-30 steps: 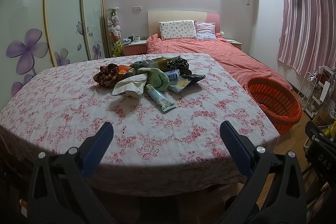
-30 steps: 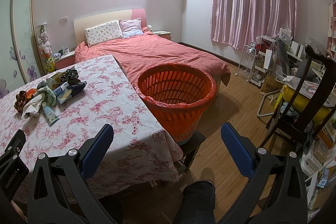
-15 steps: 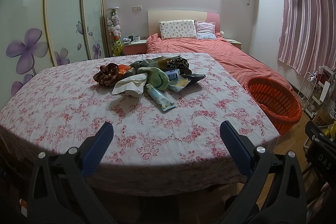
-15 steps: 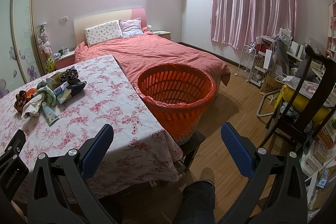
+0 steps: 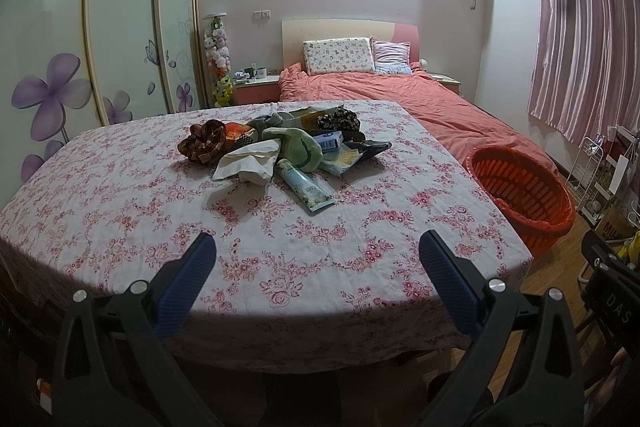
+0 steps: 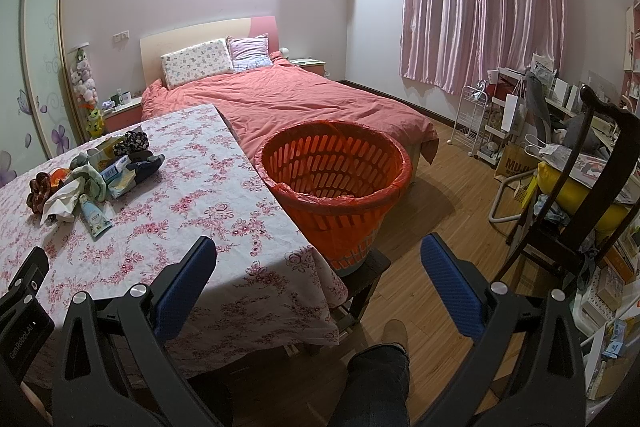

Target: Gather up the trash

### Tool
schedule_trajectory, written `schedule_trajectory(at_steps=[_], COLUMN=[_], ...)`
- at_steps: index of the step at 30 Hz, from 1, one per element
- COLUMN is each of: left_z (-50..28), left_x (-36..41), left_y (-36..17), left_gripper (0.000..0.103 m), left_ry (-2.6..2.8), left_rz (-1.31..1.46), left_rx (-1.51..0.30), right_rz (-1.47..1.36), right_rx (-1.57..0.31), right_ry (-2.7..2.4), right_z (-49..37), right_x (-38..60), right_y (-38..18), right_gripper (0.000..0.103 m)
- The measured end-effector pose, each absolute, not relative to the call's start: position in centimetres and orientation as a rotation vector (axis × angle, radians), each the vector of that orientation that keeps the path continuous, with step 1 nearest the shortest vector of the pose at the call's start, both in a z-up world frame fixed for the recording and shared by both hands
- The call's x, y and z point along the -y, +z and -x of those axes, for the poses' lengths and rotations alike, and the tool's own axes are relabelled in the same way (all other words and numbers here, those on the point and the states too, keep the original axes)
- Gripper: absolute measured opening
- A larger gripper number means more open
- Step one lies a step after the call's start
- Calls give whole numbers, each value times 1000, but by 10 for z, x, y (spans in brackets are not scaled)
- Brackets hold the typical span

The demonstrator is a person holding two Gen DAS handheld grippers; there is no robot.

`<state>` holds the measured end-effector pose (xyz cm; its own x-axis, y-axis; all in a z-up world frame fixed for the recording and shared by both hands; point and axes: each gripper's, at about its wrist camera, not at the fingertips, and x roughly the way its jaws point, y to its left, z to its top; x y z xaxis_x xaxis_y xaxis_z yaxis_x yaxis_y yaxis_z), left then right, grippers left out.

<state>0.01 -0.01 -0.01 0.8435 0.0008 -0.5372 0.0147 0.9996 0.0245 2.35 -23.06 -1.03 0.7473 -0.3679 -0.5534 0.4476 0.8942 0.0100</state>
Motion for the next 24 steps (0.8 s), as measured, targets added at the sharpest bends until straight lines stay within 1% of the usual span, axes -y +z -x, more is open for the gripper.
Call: schedule_trajectory(at_steps=[24], left_z=[-1], left_x=[0], left_y=[-1], left_gripper=[99], left_ry=[-7], left_rz=[-28], left_rx=[-573], right_rz=[-145], right_rx=[-575], right_ry=[-448], right_z=[-27], right_x=[231], right_y=[-11], right_gripper=[101])
